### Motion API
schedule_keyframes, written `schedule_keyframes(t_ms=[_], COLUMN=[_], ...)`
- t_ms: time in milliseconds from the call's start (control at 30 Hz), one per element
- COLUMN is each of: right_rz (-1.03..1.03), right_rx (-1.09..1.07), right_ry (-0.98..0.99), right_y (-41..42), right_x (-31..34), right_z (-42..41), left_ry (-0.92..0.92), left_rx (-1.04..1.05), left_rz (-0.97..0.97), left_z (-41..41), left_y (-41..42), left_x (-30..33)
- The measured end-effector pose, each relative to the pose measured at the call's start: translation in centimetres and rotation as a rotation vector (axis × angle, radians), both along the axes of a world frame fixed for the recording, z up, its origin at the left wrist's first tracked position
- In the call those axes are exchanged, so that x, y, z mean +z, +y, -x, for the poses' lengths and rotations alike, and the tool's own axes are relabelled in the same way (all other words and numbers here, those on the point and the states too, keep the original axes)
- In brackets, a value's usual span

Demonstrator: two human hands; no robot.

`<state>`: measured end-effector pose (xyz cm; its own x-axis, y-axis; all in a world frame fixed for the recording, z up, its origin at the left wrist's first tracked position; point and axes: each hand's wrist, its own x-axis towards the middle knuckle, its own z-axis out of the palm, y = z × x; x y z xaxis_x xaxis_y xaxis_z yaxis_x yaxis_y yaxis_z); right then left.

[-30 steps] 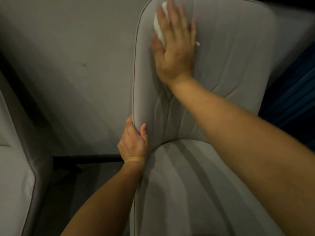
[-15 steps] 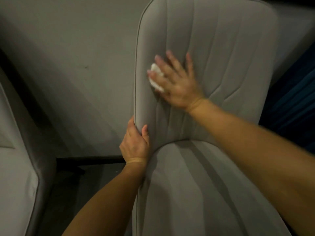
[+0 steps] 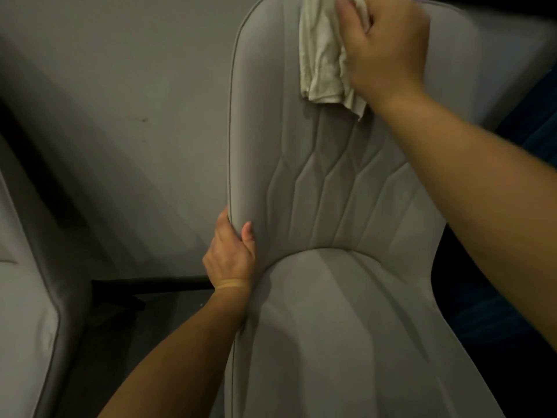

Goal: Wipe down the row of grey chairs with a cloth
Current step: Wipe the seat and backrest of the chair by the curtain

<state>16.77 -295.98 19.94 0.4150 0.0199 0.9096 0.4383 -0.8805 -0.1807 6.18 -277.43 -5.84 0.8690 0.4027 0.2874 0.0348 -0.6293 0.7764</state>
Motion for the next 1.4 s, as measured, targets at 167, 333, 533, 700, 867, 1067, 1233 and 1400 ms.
schedule_keyframes(t_ms=[167, 333, 533, 700, 867, 1067, 1233, 1400], right_rz=[0.209, 0.402, 0.392, 0.332, 0.246, 0.160, 0.148, 0.041], right_rx=[-0.294, -0.521, -0.368, -0.445, -0.457, -0.277, -0.066, -0.038], right_ry=[0.167, -0.071, -0.101, 0.073, 0.017, -0.110, -0.016, 0.123], right_y=[-3.8, -2.2, -2.0, -0.6, -0.2, -0.5, 1.9, 5.7], right_x=[1.5, 0.1, -3.0, -5.7, -5.4, -7.3, -13.9, -19.9], right_z=[-1.2, -1.5, -1.7, -2.0, -2.7, -2.7, 0.0, 2.1], left_ry=[-0.025, -0.032, -0.034, -0.034, -0.030, -0.002, -0.002, -0.056], left_rx=[0.001, -0.003, -0.005, -0.012, 0.003, 0.009, 0.008, 0.013], left_rz=[0.010, -0.008, -0.001, -0.011, -0.015, -0.008, -0.005, -0.032], left_z=[0.1, 0.1, 0.1, 0.1, 0.0, 0.0, -0.1, -0.2], left_y=[0.0, 0.0, 0.1, 0.0, 0.1, 0.0, 0.0, -0.1], left_x=[-0.1, 0.1, 0.0, 0.0, -0.2, -0.2, -0.3, -0.4])
